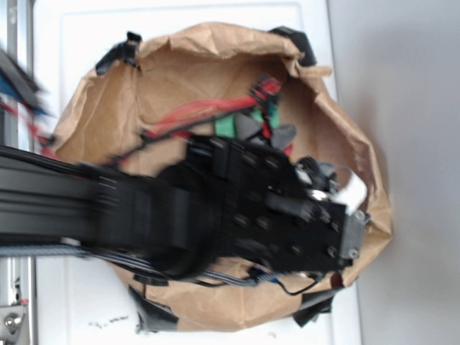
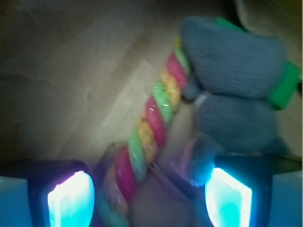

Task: Grab the gray animal.

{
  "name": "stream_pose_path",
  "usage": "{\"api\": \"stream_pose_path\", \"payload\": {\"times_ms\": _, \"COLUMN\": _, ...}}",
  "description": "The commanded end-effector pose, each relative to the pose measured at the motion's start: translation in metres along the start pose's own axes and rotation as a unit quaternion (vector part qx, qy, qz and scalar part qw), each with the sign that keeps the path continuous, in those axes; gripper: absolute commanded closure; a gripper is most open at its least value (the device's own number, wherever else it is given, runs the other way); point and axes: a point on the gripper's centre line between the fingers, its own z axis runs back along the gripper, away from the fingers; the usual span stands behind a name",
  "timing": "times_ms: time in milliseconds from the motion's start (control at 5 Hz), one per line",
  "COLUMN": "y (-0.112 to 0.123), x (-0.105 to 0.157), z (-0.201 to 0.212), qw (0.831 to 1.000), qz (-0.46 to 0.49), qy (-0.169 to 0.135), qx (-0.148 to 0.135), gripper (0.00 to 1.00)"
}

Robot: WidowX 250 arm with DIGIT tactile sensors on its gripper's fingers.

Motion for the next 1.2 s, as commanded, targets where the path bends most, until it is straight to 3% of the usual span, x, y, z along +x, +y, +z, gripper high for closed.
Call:
{"api": "stream_pose_path", "payload": {"times_ms": 0, "y": -0.007, "x": 0.011, "z": 0.018, "qw": 0.999, "qz": -0.009, "qy": -0.020, "qx": -0.029, "gripper": 1.00}}
{"api": "stream_pose_path", "payload": {"times_ms": 400, "y": 0.019, "x": 0.008, "z": 0.097, "qw": 0.992, "qz": -0.041, "qy": 0.078, "qx": -0.088, "gripper": 1.00}}
{"api": "stream_pose_path", "payload": {"times_ms": 600, "y": 0.029, "x": 0.013, "z": 0.122, "qw": 0.988, "qz": -0.049, "qy": 0.106, "qx": -0.101, "gripper": 1.00}}
{"api": "stream_pose_path", "payload": {"times_ms": 800, "y": 0.038, "x": 0.018, "z": 0.130, "qw": 0.988, "qz": -0.048, "qy": 0.103, "qx": -0.103, "gripper": 1.00}}
{"api": "stream_pose_path", "payload": {"times_ms": 1000, "y": 0.049, "x": 0.029, "z": 0.105, "qw": 0.993, "qz": 0.000, "qy": 0.074, "qx": -0.094, "gripper": 0.00}}
